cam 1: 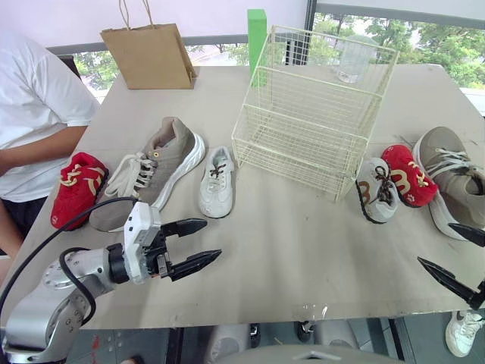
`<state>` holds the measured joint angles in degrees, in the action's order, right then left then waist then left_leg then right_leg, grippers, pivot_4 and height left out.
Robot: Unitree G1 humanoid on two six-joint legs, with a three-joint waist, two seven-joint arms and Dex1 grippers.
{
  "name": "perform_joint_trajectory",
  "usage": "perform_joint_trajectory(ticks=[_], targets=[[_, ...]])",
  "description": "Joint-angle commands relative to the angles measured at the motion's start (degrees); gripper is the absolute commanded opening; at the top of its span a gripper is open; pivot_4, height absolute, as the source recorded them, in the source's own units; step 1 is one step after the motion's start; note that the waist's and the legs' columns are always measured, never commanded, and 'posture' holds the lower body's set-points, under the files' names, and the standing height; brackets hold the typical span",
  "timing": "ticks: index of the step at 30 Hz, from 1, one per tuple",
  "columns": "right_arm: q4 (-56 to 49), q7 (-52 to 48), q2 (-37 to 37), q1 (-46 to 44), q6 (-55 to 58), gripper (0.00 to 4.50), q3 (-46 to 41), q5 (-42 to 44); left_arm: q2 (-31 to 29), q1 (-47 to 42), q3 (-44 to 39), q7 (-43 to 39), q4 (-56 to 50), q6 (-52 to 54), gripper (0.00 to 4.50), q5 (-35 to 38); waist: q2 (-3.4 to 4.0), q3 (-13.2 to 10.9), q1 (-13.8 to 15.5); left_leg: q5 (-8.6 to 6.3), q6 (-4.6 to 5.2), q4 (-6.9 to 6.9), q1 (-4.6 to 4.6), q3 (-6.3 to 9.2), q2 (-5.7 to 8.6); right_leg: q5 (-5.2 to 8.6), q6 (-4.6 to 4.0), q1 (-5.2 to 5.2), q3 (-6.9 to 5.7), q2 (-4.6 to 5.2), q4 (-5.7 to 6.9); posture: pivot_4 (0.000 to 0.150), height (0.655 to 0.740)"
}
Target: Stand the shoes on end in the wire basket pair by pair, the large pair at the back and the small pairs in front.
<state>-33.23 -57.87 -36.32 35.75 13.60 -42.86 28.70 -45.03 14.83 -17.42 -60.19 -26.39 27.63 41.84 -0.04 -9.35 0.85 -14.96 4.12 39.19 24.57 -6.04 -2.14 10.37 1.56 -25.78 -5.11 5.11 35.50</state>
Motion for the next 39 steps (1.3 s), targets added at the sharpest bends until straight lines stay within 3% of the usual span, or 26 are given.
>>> perform_joint_trajectory(ticks=[1, 9, 14, 17, 24, 31, 39], targets=[[-2.73, 3.50, 0.21, -2.16, 0.78, 4.43, 0.72, 1.34, 1.77, -1.02, -1.08, 0.09, 0.64, -0.94, 4.50, 1.87, 0.00, 0.00, 0.02, -0.01, -0.01, 0.00, 0.00, 0.01, 0.00, 0.01, -0.02, 0.00, -0.02, -0.03, 0.00, 0.150, 0.7400], [-14.19, 18.38, -6.41, -19.01, 17.27, 4.43, 8.62, 12.77, 7.16, -4.37, -1.02, 0.63, -1.65, -3.99, 4.50, 3.92, -0.09, -0.05, 0.01, 0.03, -0.09, 0.03, -0.39, -0.05, -0.03, 0.02, -0.05, 0.17, -0.14, -0.11, 0.20, 0.150, 0.7400], [-17.29, 27.38, -19.23, -37.18, 31.86, 4.43, 18.95, 17.54, 7.82, -1.94, -1.98, -4.07, -4.58, -8.22, 4.50, 5.00, -0.16, -0.08, -0.20, 0.02, -0.07, 0.02, -0.36, -0.16, 0.00, 0.02, -0.05, 0.15, -0.05, -0.07, 0.20, 0.150, 0.7400], [-13.53, 30.84, -21.38, -52.93, 41.73, 4.43, 29.94, 21.93, 8.57, -0.24, -2.36, -2.77, -7.05, -8.67, 4.50, 5.91, -0.15, -0.13, -0.47, 0.02, -0.03, -0.02, -0.35, -0.21, -0.04, 0.03, -0.08, 0.07, -0.03, -0.13, 0.19, 0.150, 0.7400], [0.30, 31.39, -16.30, -78.96, 56.05, 4.43, 49.49, 17.46, 8.80, 1.08, -3.63, 2.23, -9.56, -7.99, 4.50, 5.55, -0.27, -0.17, -0.01, 0.16, 0.18, 0.08, -0.11, -0.01, 0.00, -0.01, -0.21, 0.01, -0.18, -0.17, 0.19, 0.150, 0.7400], [10.27, 27.70, -13.81, -86.99, 57.91, 4.43, 59.31, 10.24, 5.26, -11.86, -1.01, 11.85, -10.06, -0.20, 4.50, 8.67, -0.32, -0.16, -0.04, 0.19, 0.23, 0.25, 0.15, 0.16, 0.08, -0.10, -0.30, 0.02, -0.50, -0.27, 0.19, 0.150, 0.7400], [11.28, 25.04, -12.54, -87.71, 58.96, 4.43, 60.63, 6.79, 2.78, -16.00, 1.48, 12.53, -10.14, 3.50, 4.50, 9.61, -0.33, -0.17, -0.17, 0.34, -0.03, 0.24, 0.08, 0.11, 0.00, -0.21, -0.02, 0.04, -0.44, -0.46, 0.26, 0.150, 0.7400]])
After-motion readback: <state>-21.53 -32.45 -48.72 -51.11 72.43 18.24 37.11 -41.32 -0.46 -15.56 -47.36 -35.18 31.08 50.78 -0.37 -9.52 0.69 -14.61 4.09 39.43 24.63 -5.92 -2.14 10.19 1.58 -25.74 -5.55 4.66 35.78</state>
